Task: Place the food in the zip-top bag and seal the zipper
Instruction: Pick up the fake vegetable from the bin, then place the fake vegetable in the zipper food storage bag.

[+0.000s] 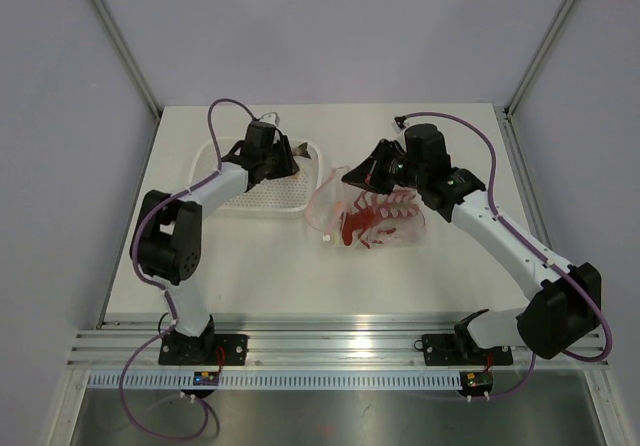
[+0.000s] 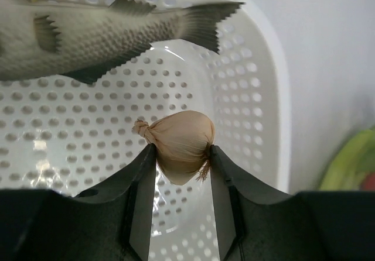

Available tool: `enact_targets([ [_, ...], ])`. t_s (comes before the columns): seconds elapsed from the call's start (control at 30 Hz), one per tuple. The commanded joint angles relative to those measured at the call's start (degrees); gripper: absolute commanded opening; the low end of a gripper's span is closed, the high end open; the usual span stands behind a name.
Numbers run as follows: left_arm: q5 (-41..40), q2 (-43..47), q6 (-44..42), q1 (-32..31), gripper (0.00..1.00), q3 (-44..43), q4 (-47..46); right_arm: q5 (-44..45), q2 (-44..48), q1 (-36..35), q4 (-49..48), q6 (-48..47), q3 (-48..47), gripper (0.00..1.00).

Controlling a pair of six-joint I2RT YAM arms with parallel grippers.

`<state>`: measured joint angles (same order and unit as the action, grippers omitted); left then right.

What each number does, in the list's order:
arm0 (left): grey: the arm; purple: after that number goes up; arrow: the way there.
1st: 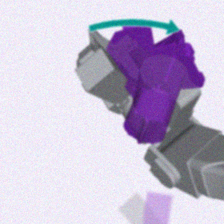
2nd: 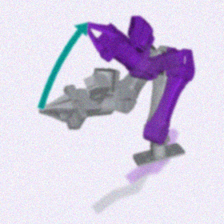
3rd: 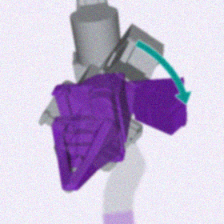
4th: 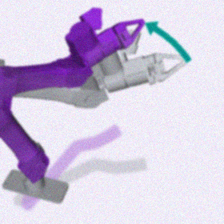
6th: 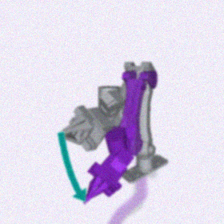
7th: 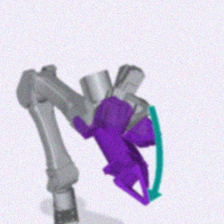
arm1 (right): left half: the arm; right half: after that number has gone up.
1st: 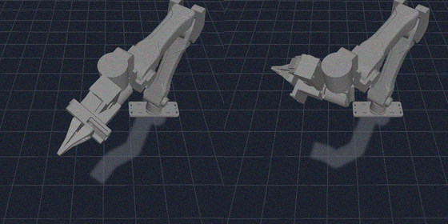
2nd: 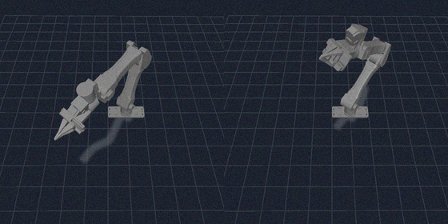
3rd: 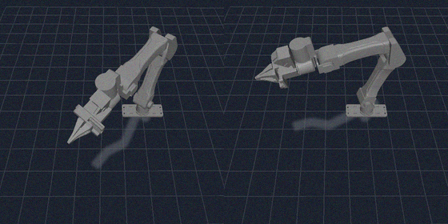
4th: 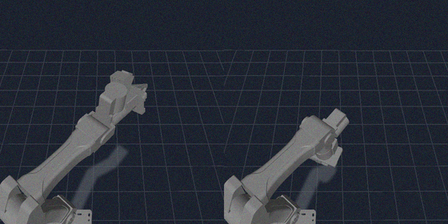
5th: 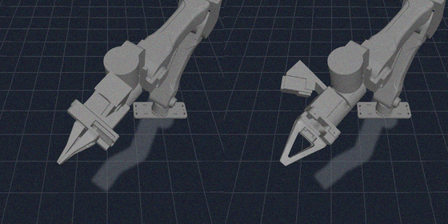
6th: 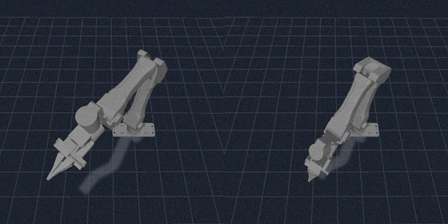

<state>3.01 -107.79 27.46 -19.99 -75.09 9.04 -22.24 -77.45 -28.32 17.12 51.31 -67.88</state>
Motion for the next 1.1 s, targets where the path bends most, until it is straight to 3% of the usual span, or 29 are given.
enact_targets([
  [0.0, 0.4, 10.5, 0.5, -0.4, 0.34, 4.4, -2.1, -1.8, 0.8, 0.4, -4.4, 1.2, -0.2, 0.0],
  [0.33, 9.1, 33.9, 1.4, -5.1, 0.31, 17.0, 3.2, -1.6, 2.0, 0.4, -5.5, 1.6, 0.6, 0.0],
  [0.5, 16.1, 40.0, 3.1, -8.1, 0.3, 19.3, 3.4, -1.3, 2.2, 0.4, -5.7, 1.7, 0.8, 0.0],
  [0.8, 24.2, 37.0, 6.4, -10.9, 0.29, 16.9, -0.2, -0.9, 3.6, 0.3, -4.7, 1.6, 0.8, 0.0],
  [1.07, 24.9, 29.2, 7.6, -11.9, 0.29, 10.9, -5.3, -0.6, 6.8, 0.3, -2.5, 1.2, 0.8, 0.0],
])
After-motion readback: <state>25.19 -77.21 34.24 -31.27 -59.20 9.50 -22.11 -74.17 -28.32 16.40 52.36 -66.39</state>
